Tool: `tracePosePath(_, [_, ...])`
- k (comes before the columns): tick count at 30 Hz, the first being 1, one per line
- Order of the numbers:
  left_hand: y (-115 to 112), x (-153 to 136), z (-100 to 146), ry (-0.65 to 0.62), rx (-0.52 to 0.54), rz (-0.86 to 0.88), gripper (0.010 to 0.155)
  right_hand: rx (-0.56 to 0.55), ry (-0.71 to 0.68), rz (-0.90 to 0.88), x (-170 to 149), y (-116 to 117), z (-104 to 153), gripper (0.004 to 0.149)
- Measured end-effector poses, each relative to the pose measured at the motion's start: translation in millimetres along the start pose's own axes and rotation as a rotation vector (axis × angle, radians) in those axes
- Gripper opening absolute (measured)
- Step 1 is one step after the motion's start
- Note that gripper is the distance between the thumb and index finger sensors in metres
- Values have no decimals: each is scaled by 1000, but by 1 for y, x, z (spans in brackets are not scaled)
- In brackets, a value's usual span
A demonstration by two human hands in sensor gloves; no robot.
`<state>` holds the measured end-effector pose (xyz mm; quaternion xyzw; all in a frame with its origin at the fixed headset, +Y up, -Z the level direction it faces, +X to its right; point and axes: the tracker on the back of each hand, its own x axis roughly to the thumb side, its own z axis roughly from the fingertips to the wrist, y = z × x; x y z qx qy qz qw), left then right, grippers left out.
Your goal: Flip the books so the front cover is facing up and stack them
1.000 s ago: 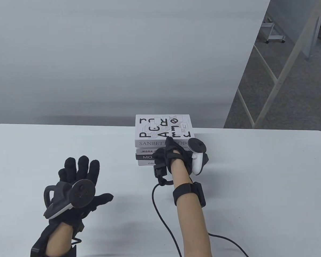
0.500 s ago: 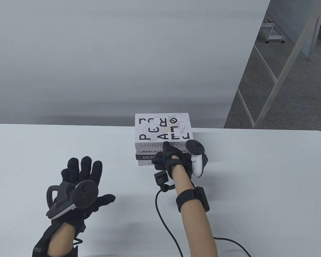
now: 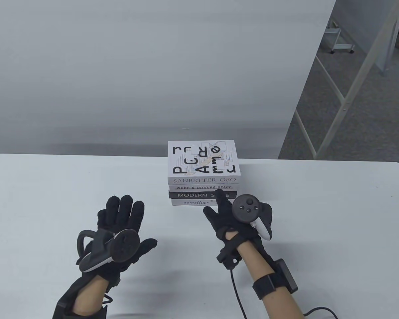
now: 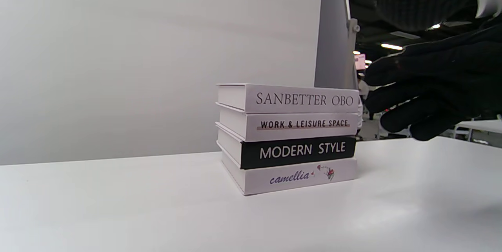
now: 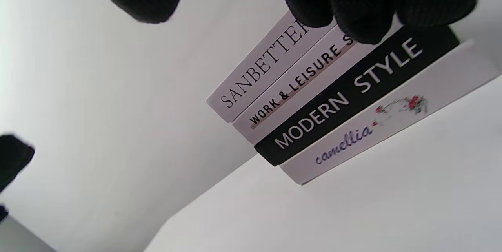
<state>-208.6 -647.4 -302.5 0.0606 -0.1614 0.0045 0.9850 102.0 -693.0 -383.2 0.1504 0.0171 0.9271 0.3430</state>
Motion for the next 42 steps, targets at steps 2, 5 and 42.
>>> tracePosePath(2, [-6, 4, -2, -7, 4, -19, 99, -6, -30, 79, -2, -2, 12, 79])
tracePosePath(5, [-14, 9, -5, -15, 0, -33, 100, -27, -66, 184, -9, -5, 32, 82])
tracePosePath(42, [-61, 28, -15, -51, -71, -190, 102, 8, -63, 553, -70, -42, 95, 95])
